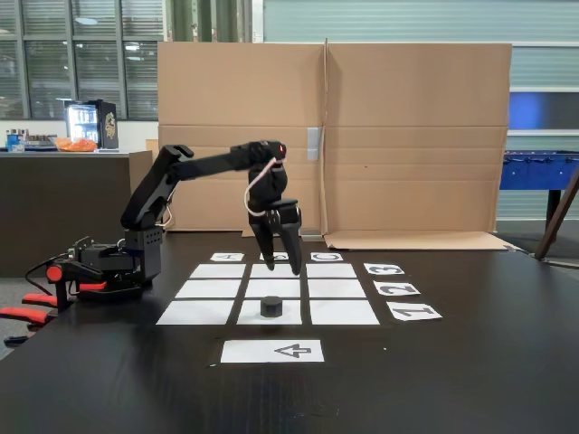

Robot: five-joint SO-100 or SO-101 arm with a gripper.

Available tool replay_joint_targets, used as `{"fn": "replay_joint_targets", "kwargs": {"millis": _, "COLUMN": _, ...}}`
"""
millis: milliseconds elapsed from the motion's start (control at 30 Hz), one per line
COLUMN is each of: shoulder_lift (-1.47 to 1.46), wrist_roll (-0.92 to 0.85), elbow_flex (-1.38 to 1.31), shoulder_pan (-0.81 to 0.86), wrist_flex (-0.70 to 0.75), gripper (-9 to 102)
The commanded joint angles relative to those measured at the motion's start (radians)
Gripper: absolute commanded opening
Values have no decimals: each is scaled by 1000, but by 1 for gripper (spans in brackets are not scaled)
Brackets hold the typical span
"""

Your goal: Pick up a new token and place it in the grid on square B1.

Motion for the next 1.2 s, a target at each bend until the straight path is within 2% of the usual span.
{"fn": "replay_joint_targets", "kwargs": {"millis": 0, "shoulder_lift": 132, "wrist_roll": 15, "elbow_flex": -2, "shoulder_pan": -6, "wrist_flex": 0, "gripper": 27}}
{"fn": "replay_joint_targets", "kwargs": {"millis": 500, "shoulder_lift": 630, "wrist_roll": 40, "elbow_flex": 127, "shoulder_pan": -29, "wrist_flex": 0, "gripper": 25}}
{"fn": "replay_joint_targets", "kwargs": {"millis": 833, "shoulder_lift": 1065, "wrist_roll": 40, "elbow_flex": 485, "shoulder_pan": -14, "wrist_flex": 0, "gripper": 24}}
{"fn": "replay_joint_targets", "kwargs": {"millis": 1167, "shoulder_lift": 1348, "wrist_roll": 37, "elbow_flex": 824, "shoulder_pan": 91, "wrist_flex": -11, "gripper": 23}}
